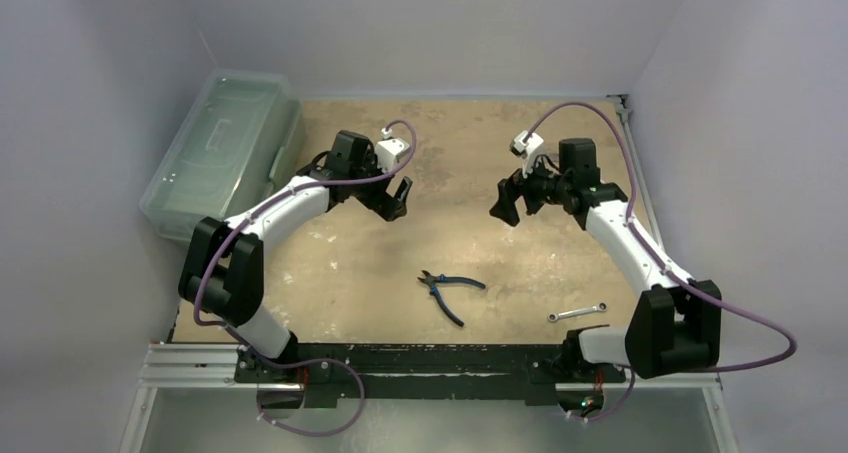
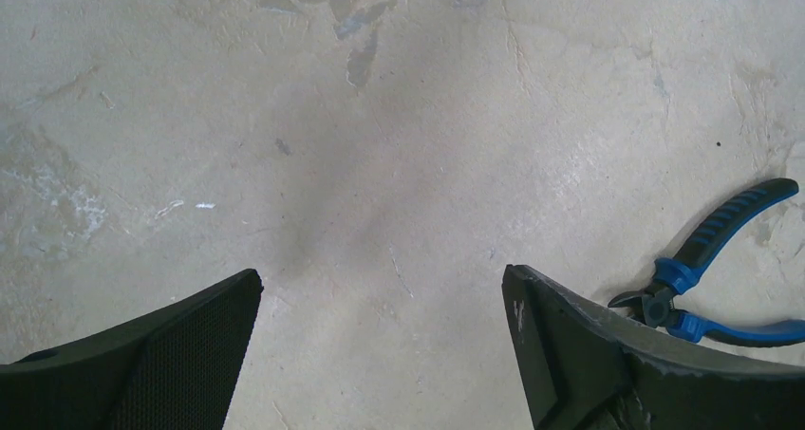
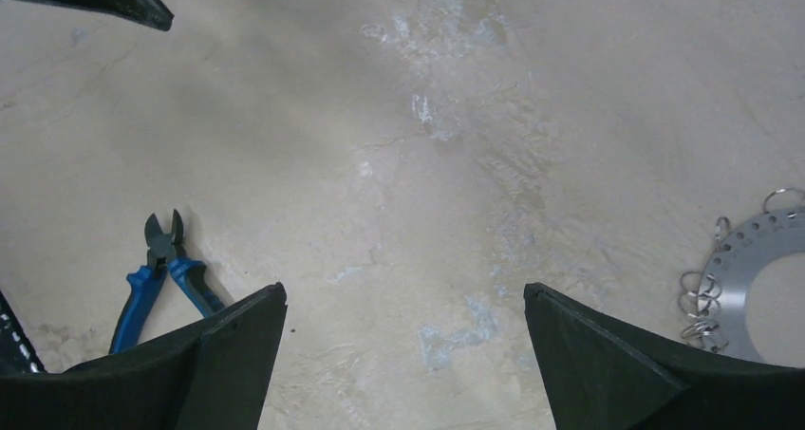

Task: Remove the keys from the keyring

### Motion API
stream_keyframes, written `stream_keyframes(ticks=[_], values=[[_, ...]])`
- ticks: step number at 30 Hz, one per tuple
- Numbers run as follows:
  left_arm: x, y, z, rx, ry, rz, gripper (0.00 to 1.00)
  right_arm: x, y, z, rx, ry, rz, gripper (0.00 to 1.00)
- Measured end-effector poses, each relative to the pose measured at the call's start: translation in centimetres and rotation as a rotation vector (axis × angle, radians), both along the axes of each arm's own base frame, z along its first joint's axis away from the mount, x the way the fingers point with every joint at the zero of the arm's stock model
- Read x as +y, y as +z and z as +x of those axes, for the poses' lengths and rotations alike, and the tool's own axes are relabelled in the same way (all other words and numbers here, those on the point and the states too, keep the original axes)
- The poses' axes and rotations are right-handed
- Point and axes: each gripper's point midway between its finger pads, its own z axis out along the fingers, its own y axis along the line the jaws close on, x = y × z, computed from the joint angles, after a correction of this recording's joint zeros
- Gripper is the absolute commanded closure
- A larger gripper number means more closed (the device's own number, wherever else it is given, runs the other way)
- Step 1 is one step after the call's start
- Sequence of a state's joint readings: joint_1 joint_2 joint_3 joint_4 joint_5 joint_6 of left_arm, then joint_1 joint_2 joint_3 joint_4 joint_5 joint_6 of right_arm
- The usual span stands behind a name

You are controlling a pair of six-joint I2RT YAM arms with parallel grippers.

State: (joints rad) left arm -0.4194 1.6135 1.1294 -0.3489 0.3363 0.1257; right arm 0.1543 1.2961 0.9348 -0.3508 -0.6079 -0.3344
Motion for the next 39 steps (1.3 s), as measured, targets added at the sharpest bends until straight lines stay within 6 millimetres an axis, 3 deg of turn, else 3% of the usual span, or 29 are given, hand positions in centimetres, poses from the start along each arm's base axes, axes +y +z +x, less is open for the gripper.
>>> stream_keyframes(ticks=[6,12,15,20,25,30,39], values=[[-0.2,0.1,0.0,-0.005,-0.01,-0.012,0.01,-1.4,1.2,2.7,-0.007,-0.046,-0.068,0.01],[-0.4,0.2,-0.1,-0.005,-0.024,-0.017,0.01,-5.8,2.2,7.1,-0.026,-0.166,-0.154,0.01],[-0.4,0.2,-0.1,-0.008,-0.028,-0.016,0.01,-9.0,1.8,9.4,-0.011,-0.244,-0.205,0.01],[-0.4,0.2,-0.1,-0.008,-0.032,-0.017,0.01,-11.2,-1.0,11.4,0.086,-0.267,-0.249,0.01],[-0.5,0.2,-0.2,-0.007,-0.035,-0.02,0.01,-11.1,-5.7,11.1,0.238,-0.234,-0.26,0.01],[-0.6,0.2,-0.2,-0.006,-0.037,-0.023,0.01,-10.9,-9.1,10.7,0.337,-0.215,-0.258,0.01],[-0.6,0.3,-0.2,-0.007,-0.038,-0.023,0.01,-12.2,-10.7,12.0,0.344,-0.256,-0.316,0.01]])
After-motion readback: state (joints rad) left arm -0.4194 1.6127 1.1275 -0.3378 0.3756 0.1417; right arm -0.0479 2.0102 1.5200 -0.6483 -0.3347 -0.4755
